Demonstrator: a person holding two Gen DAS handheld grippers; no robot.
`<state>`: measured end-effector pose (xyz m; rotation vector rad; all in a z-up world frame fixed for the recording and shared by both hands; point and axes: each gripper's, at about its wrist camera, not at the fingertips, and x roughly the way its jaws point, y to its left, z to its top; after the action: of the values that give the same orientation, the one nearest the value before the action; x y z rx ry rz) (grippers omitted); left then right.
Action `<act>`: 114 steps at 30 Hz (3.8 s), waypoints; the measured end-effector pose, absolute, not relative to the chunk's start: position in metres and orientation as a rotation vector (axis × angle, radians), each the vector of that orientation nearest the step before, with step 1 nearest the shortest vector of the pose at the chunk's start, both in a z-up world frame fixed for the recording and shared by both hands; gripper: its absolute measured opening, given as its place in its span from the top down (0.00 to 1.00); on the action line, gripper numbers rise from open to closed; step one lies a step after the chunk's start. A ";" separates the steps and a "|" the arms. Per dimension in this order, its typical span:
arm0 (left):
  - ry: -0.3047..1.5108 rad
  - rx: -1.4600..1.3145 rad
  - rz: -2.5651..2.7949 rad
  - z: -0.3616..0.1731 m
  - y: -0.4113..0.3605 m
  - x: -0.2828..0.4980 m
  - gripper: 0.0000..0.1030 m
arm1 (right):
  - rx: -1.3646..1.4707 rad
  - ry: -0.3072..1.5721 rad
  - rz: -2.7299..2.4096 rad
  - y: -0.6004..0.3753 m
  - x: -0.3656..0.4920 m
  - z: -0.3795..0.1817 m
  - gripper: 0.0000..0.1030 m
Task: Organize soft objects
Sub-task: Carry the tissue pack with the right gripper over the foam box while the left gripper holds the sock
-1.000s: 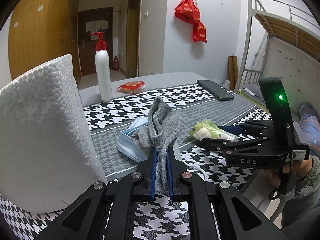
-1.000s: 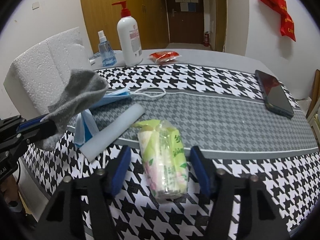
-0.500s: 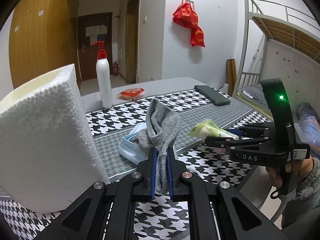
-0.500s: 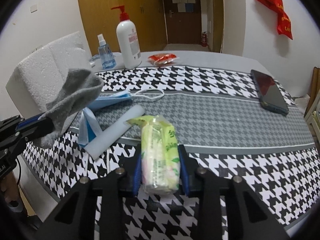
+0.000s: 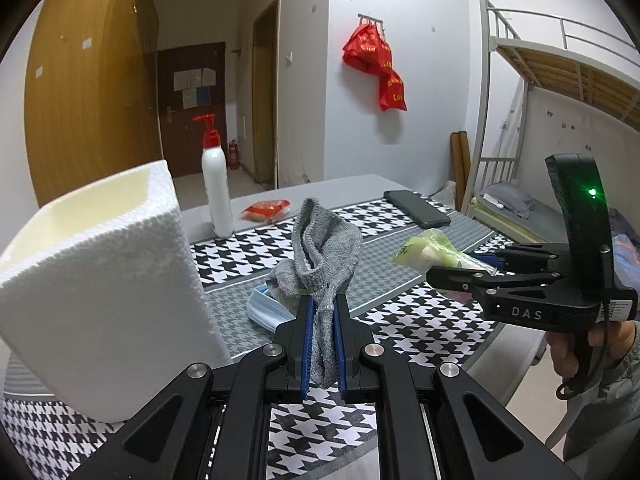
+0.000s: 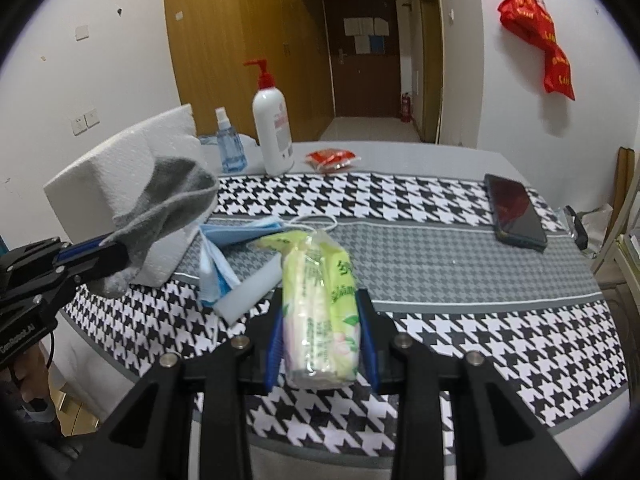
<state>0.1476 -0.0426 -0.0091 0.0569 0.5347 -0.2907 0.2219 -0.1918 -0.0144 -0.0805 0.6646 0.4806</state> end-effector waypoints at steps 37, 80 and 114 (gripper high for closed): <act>0.389 0.070 -0.186 0.035 -0.012 0.103 0.90 | -0.071 0.476 0.544 -0.179 0.164 0.041 0.64; 0.361 -0.033 0.183 0.040 0.096 0.051 0.90 | -0.153 0.395 0.841 -0.053 0.191 0.082 0.64; 0.389 -0.101 0.252 0.022 0.143 0.053 0.90 | -0.141 0.499 0.870 0.032 0.242 0.085 0.64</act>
<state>0.0526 0.1427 0.0217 -0.1012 0.3893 0.2523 0.2420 0.0324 0.0853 -0.1410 0.4992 0.8699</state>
